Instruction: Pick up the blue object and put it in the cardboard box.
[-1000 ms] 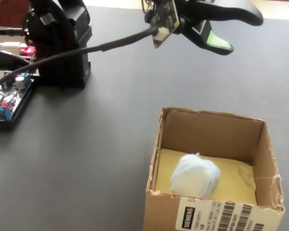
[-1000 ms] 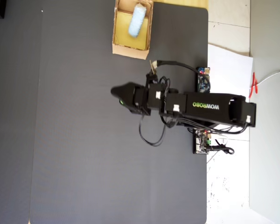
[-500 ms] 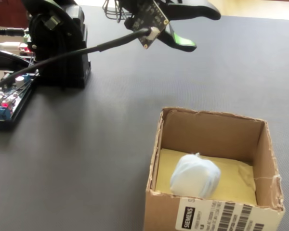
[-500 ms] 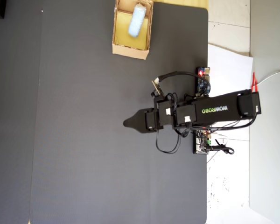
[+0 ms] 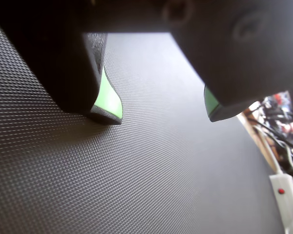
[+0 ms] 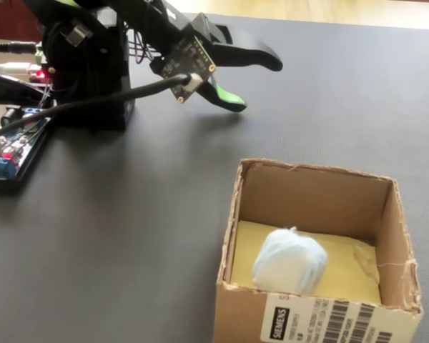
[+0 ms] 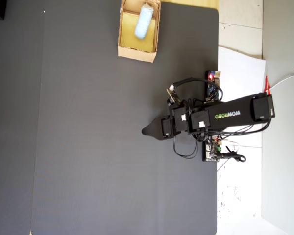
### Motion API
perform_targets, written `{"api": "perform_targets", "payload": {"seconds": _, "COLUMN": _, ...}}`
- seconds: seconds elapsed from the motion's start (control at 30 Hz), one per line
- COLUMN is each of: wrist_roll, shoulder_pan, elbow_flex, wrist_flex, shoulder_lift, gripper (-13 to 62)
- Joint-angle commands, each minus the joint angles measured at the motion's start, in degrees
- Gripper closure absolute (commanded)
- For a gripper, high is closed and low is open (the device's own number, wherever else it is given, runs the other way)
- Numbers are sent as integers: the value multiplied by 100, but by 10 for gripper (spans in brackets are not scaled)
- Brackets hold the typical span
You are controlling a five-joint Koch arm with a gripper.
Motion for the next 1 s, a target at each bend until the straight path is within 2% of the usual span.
{"api": "perform_targets", "payload": {"seconds": 0.0, "wrist_roll": 149, "shoulder_pan": 79, "elbow_flex": 0, "wrist_flex": -334, "shoulder_lift": 510, "gripper": 156}}
{"api": "perform_targets", "payload": {"seconds": 0.3, "wrist_roll": 158, "shoulder_pan": 316, "elbow_flex": 545, "wrist_flex": -255, "shoulder_lift": 510, "gripper": 155}}
{"api": "perform_targets", "payload": {"seconds": 0.6, "wrist_roll": 141, "shoulder_pan": 483, "elbow_flex": 536, "wrist_flex": 492, "shoulder_lift": 501, "gripper": 156}}
{"api": "perform_targets", "payload": {"seconds": 0.97, "wrist_roll": 97, "shoulder_pan": 606, "elbow_flex": 536, "wrist_flex": 510, "shoulder_lift": 501, "gripper": 151}}
